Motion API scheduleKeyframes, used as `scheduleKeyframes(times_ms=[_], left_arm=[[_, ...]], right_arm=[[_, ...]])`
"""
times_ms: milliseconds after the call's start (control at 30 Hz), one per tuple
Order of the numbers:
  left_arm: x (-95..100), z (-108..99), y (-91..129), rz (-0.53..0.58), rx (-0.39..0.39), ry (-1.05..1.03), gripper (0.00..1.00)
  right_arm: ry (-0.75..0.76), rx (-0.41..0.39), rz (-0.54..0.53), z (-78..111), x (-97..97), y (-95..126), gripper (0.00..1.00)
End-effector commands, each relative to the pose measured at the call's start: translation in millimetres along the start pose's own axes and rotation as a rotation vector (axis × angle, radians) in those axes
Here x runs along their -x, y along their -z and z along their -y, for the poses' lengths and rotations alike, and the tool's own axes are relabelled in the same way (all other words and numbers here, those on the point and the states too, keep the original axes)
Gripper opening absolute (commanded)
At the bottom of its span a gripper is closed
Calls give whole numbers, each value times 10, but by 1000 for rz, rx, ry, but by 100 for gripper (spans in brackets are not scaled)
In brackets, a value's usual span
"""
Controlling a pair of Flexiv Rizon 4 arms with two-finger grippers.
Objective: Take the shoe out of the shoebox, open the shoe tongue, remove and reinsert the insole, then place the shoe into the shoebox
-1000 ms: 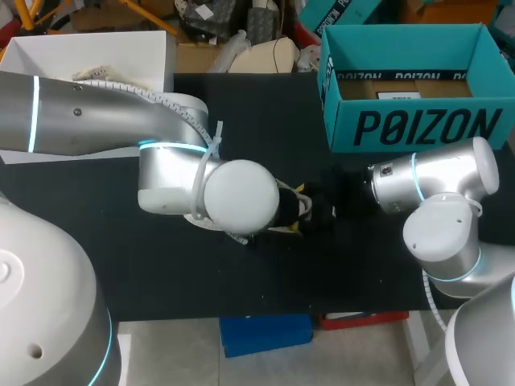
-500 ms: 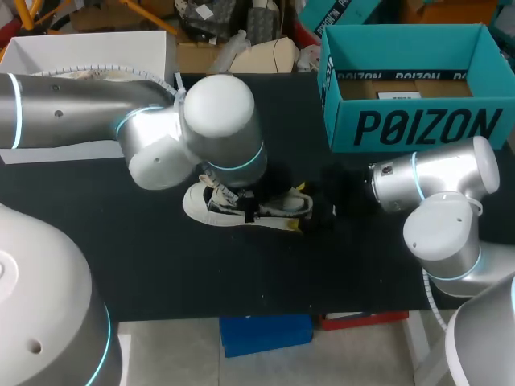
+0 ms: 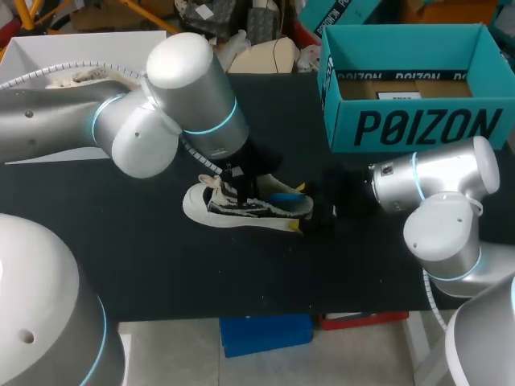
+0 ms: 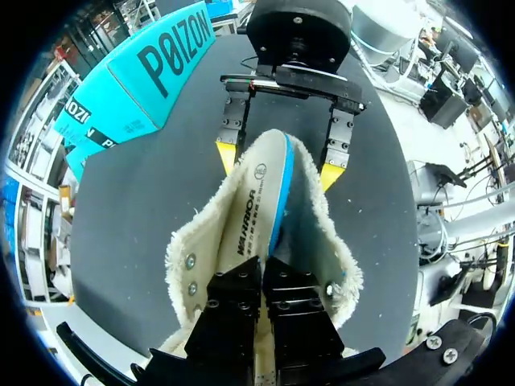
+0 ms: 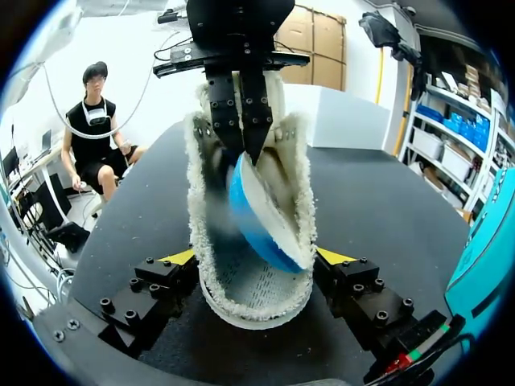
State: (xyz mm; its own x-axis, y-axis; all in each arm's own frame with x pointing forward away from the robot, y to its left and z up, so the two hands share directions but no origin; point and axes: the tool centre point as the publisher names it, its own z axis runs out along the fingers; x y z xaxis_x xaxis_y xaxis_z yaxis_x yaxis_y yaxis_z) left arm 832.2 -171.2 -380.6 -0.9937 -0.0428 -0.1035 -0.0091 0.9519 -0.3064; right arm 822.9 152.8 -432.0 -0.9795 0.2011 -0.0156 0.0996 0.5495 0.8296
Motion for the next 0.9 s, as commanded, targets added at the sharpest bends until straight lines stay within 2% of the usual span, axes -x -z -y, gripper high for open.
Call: scheduleKeyframes(times_ms=[33,267,433,600,633,700,767,900], left_arm=[[-41,-23,49,5,-55,-12,0],[-101,104,87,1,-117,-64,0],[-119,201,-14,-12,-124,-79,0],[-157,202,-70,-11,-126,-95,0],[-160,194,-82,-11,-128,-99,8],[-167,183,-90,-18,-156,-106,38],[-175,182,-96,-37,-183,-126,42],[-221,213,-136,-58,-197,-170,62]], right_arm=[[-1,-4,0,5,-9,-3,0],[-1,-4,0,5,-9,-3,0],[-1,-4,0,5,-9,-3,0],[-1,-4,0,5,-9,-3,0],[-1,-4,0,5,-9,-3,0],[-1,-4,0,5,-9,-3,0],[-1,-4,0,5,-9,-3,0],[-1,-4,0,5,-9,-3,0]])
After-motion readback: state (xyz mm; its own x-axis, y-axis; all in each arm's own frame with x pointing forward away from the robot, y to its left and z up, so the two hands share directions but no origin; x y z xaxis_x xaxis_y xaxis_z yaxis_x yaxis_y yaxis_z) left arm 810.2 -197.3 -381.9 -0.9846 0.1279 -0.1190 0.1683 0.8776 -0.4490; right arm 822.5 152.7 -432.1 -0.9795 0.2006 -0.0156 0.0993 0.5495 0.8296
